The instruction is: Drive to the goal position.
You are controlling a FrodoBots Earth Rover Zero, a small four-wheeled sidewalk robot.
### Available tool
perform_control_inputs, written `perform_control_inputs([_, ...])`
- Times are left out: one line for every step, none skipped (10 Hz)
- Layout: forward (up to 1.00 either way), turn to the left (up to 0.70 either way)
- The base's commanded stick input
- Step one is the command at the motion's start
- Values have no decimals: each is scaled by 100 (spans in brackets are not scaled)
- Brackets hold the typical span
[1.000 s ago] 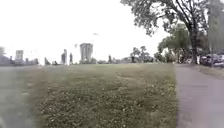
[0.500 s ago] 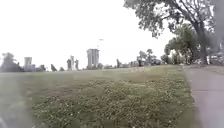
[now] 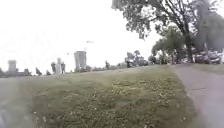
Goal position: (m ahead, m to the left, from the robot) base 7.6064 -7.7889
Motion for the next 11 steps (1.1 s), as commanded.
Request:
perform_control_inputs([70,-35])
perform_control_inputs([70,-35])
perform_control_inputs([70,-35])
perform_control_inputs([70,-35])
perform_control_inputs([70,-35])
perform_control_inputs([70,-35])
perform_control_inputs([70,-35])
perform_control_inputs([70,-35])
perform_control_inputs([70,-35])
perform_control_inputs([70,-35])
perform_control_inputs([70,-35])
